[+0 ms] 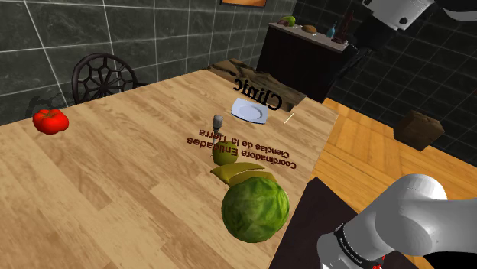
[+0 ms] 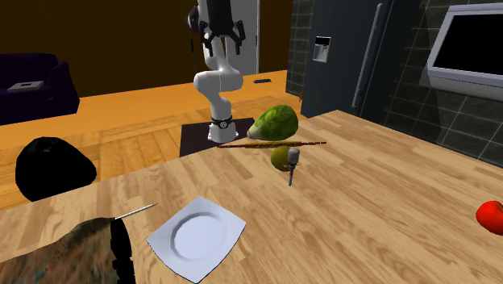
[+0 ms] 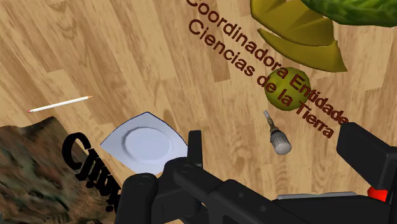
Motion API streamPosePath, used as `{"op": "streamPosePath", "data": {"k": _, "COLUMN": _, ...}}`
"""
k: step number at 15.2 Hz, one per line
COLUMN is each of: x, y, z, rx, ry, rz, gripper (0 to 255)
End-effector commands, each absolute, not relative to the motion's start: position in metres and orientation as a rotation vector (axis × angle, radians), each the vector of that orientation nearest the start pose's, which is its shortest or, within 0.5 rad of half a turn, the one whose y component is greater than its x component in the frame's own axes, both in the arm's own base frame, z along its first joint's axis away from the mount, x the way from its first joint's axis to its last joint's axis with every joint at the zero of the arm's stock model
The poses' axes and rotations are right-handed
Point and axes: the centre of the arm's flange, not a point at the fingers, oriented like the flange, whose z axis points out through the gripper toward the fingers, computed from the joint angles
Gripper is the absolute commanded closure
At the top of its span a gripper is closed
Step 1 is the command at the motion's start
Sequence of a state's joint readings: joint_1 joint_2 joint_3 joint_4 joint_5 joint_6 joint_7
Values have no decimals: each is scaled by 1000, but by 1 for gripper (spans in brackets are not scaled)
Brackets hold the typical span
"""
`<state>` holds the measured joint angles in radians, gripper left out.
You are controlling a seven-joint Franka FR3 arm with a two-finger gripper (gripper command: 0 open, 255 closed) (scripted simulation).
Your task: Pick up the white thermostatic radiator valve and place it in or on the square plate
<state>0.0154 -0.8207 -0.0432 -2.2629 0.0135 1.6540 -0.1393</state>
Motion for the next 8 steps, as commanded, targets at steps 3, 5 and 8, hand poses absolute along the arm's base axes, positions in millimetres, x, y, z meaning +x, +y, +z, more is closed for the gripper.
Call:
{"op": "streamPosePath", "data": {"k": 3, "x": 320, "y": -7, "z": 634, "rx": -3084, "ry": -231, "rz": -333, "gripper": 0}}
{"op": "streamPosePath", "data": {"k": 5, "x": 336, "y": 0, "z": 614, "rx": -3078, "ry": -273, "rz": -333, "gripper": 0}}
{"op": "streamPosePath", "data": {"k": 8, "x": 359, "y": 10, "z": 584, "rx": -3067, "ry": -336, "rz": -333, "gripper": 0}}
